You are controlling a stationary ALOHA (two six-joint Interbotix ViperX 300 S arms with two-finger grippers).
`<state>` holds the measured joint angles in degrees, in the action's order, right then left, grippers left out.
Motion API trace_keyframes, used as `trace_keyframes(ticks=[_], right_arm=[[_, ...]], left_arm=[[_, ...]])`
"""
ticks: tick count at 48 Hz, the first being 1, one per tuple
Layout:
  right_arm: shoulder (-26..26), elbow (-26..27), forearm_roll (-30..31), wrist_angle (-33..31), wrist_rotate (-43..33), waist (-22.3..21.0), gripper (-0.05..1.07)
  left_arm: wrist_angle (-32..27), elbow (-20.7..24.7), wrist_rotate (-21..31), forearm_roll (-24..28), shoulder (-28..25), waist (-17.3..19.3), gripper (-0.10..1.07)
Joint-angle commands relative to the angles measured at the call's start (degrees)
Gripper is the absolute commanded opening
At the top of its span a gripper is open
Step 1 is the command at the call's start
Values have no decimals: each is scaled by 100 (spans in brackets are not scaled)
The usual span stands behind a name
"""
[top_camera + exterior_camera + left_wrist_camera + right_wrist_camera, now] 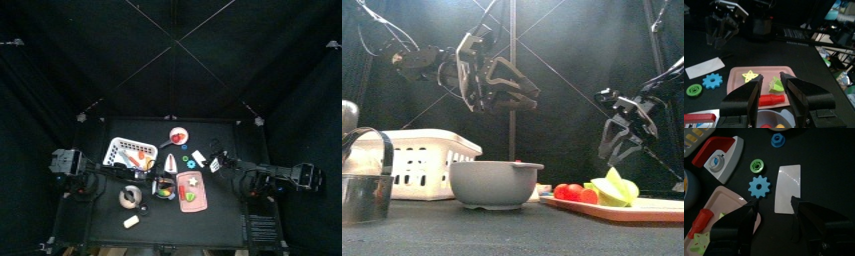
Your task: Grab starfruit bottom
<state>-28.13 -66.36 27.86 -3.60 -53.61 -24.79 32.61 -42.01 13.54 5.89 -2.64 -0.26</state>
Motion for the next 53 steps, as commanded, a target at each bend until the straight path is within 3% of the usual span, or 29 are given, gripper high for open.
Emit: trace_keyframes(ticks=[1, 11, 16, 29, 53], right_arm=[[-35, 26, 9, 26, 9, 44, 88], [-62, -44, 9, -18, 9, 53, 88], [-62, -105, 0, -18, 9, 53, 88], [-88, -141, 9, -70, 9, 62, 88], [-88, -167, 70, -70, 9, 53, 88]], left_arm=[[-545, 369, 9, -97, 44, -9, 77], [-1846, 1090, 0, -457, -149, 44, 78], [-2180, 1415, -53, -264, -439, 62, 83], [-2338, 2127, -105, 290, -1169, 220, 104], [-2927, 3111, -105, 457, -2145, 404, 103]])
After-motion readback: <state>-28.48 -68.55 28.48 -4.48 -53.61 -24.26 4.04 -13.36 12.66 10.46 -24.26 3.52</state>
